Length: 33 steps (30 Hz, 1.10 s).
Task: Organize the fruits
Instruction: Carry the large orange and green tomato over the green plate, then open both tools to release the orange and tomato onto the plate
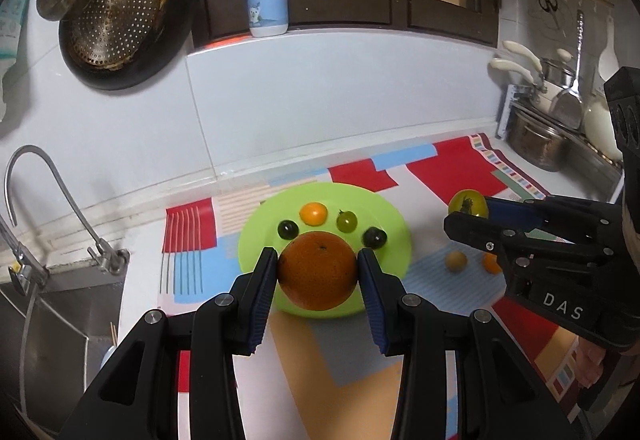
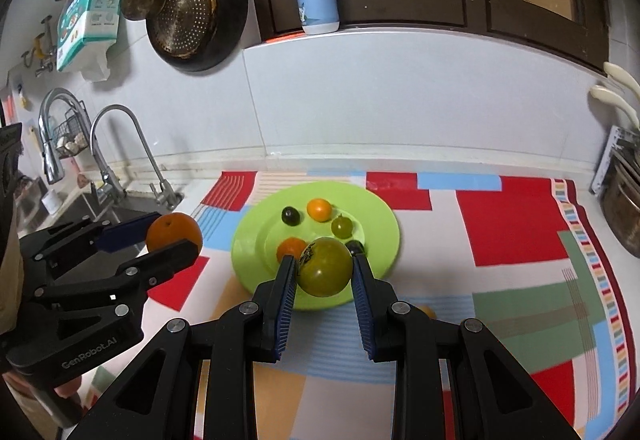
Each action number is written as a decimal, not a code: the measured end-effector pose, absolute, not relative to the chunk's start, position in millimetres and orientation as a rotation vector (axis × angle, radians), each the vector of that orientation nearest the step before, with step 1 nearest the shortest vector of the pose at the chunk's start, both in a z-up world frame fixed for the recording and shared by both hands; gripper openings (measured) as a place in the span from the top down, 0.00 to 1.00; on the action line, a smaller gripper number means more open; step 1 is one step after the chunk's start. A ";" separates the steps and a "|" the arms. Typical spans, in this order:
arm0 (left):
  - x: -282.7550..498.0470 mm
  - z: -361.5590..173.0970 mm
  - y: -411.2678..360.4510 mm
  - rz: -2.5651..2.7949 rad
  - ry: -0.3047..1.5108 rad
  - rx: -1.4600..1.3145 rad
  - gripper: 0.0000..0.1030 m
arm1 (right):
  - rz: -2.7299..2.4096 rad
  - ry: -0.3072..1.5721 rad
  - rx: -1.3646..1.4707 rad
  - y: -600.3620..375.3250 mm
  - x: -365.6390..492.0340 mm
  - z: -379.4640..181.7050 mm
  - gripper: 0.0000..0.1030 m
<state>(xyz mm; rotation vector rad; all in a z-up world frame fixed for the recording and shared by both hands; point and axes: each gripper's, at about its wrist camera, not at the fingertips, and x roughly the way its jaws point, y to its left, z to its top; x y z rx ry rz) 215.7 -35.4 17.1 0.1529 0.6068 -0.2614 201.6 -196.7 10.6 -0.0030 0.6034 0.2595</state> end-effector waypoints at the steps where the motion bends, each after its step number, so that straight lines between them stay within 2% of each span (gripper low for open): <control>1: 220.3 17.3 -35.1 -0.256 0.607 0.155 0.61 | 0.262 0.604 -0.005 -195.7 205.6 11.3 0.72; 12: 260.5 6.2 -30.4 -0.254 0.654 0.146 0.61 | 0.284 0.633 0.005 -186.6 252.3 7.1 0.72; 33: 331.4 -46.8 -17.9 -0.257 0.762 0.144 0.61 | 0.306 0.759 -0.046 -164.7 321.5 -39.6 0.72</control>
